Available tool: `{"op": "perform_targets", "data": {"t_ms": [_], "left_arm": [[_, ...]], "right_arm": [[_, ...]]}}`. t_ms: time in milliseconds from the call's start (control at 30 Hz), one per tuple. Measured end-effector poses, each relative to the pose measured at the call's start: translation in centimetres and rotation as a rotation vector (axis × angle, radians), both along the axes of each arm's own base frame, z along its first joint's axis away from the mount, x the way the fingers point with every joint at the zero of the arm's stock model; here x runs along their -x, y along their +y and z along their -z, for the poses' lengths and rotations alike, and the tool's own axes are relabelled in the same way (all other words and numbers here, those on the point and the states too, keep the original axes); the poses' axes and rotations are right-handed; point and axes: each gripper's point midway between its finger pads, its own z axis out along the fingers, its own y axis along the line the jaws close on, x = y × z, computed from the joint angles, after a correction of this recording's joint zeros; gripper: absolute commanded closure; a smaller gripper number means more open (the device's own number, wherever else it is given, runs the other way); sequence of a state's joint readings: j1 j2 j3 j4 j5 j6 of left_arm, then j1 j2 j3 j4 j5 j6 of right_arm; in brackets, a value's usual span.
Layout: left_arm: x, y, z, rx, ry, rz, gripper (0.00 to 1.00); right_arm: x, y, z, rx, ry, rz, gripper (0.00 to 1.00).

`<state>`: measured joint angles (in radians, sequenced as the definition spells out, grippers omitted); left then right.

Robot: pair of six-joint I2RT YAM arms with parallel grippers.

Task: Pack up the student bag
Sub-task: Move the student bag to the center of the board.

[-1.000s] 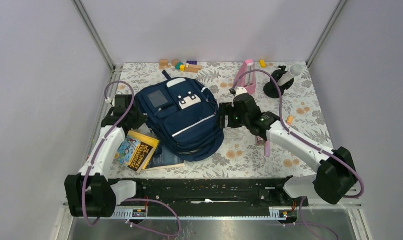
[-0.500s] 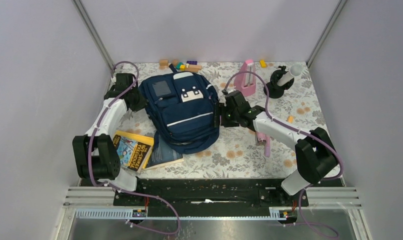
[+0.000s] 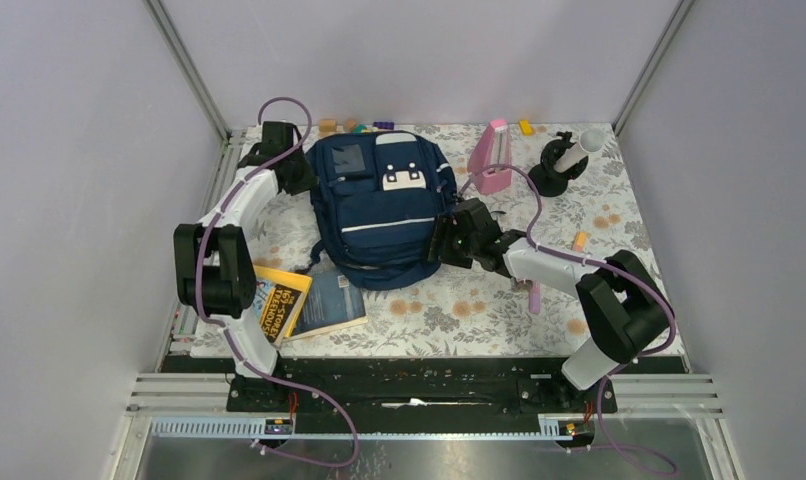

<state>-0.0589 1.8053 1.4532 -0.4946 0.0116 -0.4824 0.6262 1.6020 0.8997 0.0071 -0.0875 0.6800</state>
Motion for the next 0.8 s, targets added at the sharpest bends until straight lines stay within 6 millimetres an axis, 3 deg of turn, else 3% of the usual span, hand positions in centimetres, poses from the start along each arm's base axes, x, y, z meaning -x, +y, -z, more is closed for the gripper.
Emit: {"op": "perform_targets", "data": {"t_ms": [33, 67, 100, 133, 233, 333, 467, 533, 633, 800], "left_arm": [[-0.2, -0.1, -0.1, -0.003, -0.007, 0.007, 0.34], [-0.2, -0.1, -0.2, -0.011, -0.010, 0.018, 0.25], [-0.2, -0.2, -0.5, -0.012, -0.017, 0.021, 0.07], [-0.2, -0.2, -0.9, -0.016, -0.026, 0.025, 0.03], [0.3, 0.0, -2.5, -0.052, -0.053, 0.031, 0.01], [1.6, 0.1, -6.5, -0.095, -0.130, 0.037, 0.01], [5.9, -0.8, -12.2, -0.101, -0.272, 0.069, 0.01], [8.2, -0.7, -13.5, -0.099, -0.315, 0.076, 0.01], [11.6, -0.1, -11.8, -0.108, -0.304, 0.077, 0.01], [17.0, 1.0, -4.6, -0.125, -0.137, 0.076, 0.01]], "right_arm": [[0.0, 0.1, 0.1, -0.011, 0.001, 0.011, 0.33], [-0.1, 0.1, 0.1, -0.018, 0.000, 0.020, 0.33], [-0.4, 0.1, 0.0, -0.026, -0.007, 0.034, 0.34], [-0.6, 0.2, -0.1, -0.033, -0.014, 0.045, 0.34], [-1.1, 0.3, -0.3, -0.052, -0.031, 0.072, 0.34], [-1.6, 0.3, -0.5, -0.065, -0.046, 0.098, 0.34], [-2.1, 0.4, -0.7, -0.076, -0.056, 0.121, 0.34], [-2.1, 0.4, -0.3, -0.074, -0.050, 0.125, 0.34], [-2.1, 0.4, 0.5, -0.065, -0.035, 0.131, 0.35], [-2.3, 0.4, 1.6, -0.054, -0.020, 0.138, 0.38]]}}
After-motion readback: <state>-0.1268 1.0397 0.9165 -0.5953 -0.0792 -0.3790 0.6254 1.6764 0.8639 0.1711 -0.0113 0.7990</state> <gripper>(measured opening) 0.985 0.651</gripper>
